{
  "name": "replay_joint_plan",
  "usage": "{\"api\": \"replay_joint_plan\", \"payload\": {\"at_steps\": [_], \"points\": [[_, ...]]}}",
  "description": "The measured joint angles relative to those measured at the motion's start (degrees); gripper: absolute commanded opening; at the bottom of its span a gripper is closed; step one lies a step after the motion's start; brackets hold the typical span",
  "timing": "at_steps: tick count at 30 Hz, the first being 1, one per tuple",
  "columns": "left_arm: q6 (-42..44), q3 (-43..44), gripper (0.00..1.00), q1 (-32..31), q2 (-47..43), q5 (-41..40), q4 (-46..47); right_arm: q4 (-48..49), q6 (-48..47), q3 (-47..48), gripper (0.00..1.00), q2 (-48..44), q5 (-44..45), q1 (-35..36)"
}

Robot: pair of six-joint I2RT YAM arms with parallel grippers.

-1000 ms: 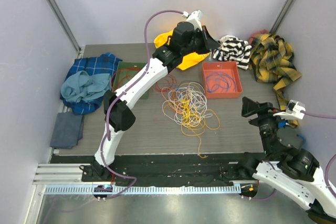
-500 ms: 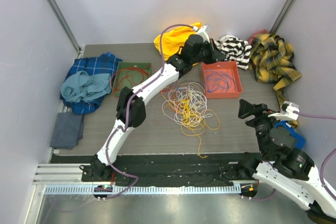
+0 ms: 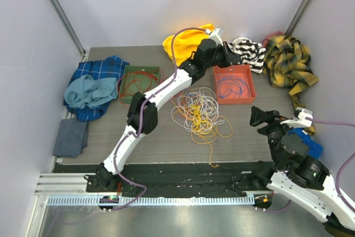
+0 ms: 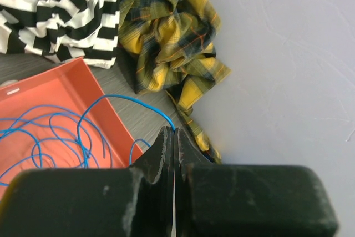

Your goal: Untangle the cables

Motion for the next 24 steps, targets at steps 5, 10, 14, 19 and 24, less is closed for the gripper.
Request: {"api": "replay_joint_plan", "payload": {"at_steps": [5,10,14,19,24], "points": [[-0.7,1.6,0.30,-0.1,3.6,0.0,-0.1,0.0,0.0,-0.3,0.70,0.0,0.0,0.0],[-1.6,0.6,0.99,-0.3,6.5,0.8,-1.5,0.0,0.0,-0.4,0.71,0.0,0.1,0.0],[-1.4,-5.0,1.00,-0.8,5.4,0.5,-0.6,0.0,0.0,-0.4,0.70,0.0,0.1,0.0],[0.9,-17.3,1.00,-1.3,-2.0,-2.7,-0.4,-0.1,0.1,-0.4,0.70,0.0,0.1,0.0],[3.9,-34.0,1.00,-1.5,-19.0,-9.4,1.5,-1.0,0.5,-0.4,0.70,0.0,0.1,0.0]]}}
